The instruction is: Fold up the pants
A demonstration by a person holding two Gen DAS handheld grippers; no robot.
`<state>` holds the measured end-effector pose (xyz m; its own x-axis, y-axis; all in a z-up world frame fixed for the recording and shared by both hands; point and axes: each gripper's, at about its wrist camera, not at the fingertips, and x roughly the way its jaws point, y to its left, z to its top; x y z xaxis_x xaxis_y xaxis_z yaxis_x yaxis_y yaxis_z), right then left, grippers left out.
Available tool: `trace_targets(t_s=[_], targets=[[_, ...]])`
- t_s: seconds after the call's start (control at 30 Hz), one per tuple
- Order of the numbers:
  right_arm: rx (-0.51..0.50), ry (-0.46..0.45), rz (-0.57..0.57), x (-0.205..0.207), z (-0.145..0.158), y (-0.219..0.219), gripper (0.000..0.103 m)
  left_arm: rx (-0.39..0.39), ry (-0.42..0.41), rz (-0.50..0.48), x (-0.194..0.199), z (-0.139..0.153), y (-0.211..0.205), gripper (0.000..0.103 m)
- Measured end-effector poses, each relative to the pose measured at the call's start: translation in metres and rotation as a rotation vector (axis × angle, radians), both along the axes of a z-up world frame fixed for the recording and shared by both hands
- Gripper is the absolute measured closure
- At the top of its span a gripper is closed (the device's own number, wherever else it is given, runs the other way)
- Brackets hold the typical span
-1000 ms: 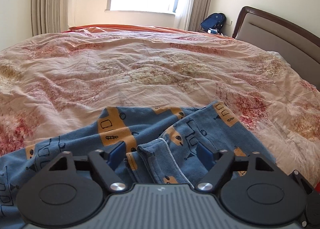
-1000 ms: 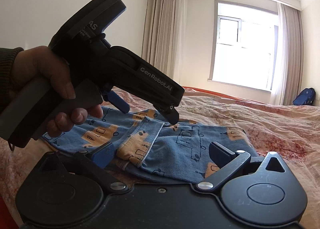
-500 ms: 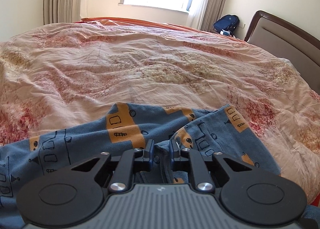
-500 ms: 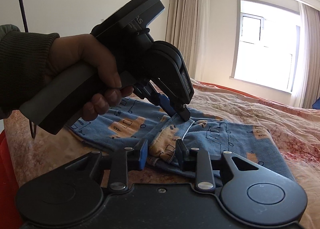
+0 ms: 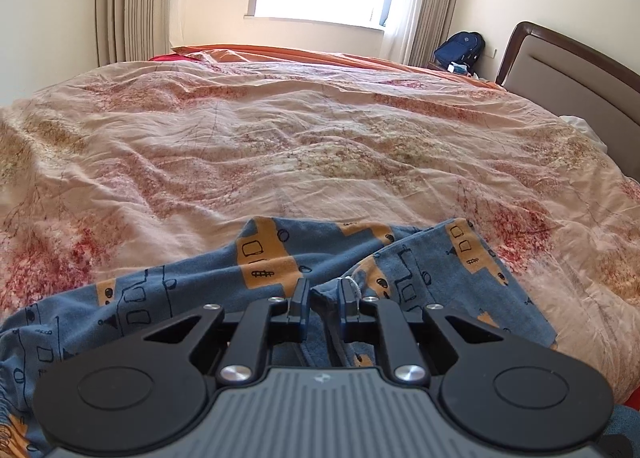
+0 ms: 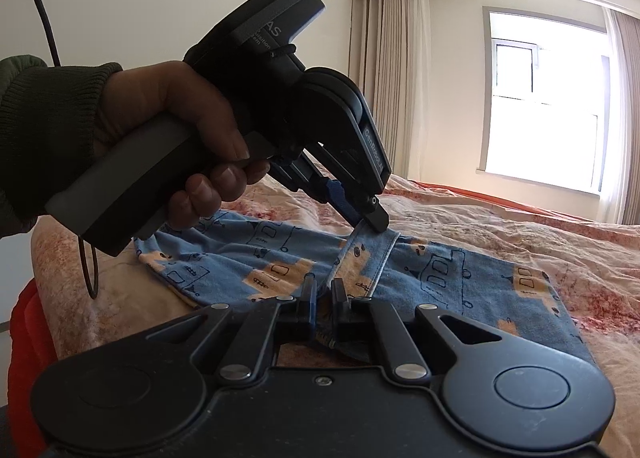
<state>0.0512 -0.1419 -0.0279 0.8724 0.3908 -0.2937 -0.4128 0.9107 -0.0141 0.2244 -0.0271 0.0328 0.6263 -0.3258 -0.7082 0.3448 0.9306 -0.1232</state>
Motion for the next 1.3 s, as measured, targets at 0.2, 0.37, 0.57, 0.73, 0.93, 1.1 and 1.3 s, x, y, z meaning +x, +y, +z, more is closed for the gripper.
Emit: trace_targets(t_s=[0.2, 0.37, 0.57, 0.73, 0.93, 1.1, 1.3], targets=[[-0.031, 0.032, 0.013, 0.004, -0.005, 0.004, 0.096, 0.012, 0.032, 0.015, 0.005, -0.024, 0.001, 0.087], [-0.031, 0.025, -0.006, 0.002, -0.005, 0.003, 0.075, -0.025, 0.039, 0.035, 0.003, -0.020, 0.009, 0.062], [0.019, -0.025, -0.101, -0.001, 0.006, -0.012, 0.019, -0.026, -0.002, 0.106, -0.003, -0.011, 0.020, 0.020], [0.074, -0.040, -0.269, 0.002, 0.011, -0.038, 0.001, -0.023, -0.019, 0.170, -0.005, -0.011, 0.023, 0.008], [0.069, -0.003, -0.582, 0.019, 0.008, -0.074, 0.001, 0.014, -0.072, 0.166, -0.024, -0.019, 0.007, 0.001], [0.054, 0.076, -0.762, 0.035, -0.003, -0.098, 0.000, 0.159, -0.128, 0.132, -0.042, -0.040, -0.012, 0.001], [0.037, 0.203, -0.816, 0.047, -0.021, -0.108, 0.000, 0.165, -0.161, 0.145, -0.054, -0.045, -0.002, 0.001]])
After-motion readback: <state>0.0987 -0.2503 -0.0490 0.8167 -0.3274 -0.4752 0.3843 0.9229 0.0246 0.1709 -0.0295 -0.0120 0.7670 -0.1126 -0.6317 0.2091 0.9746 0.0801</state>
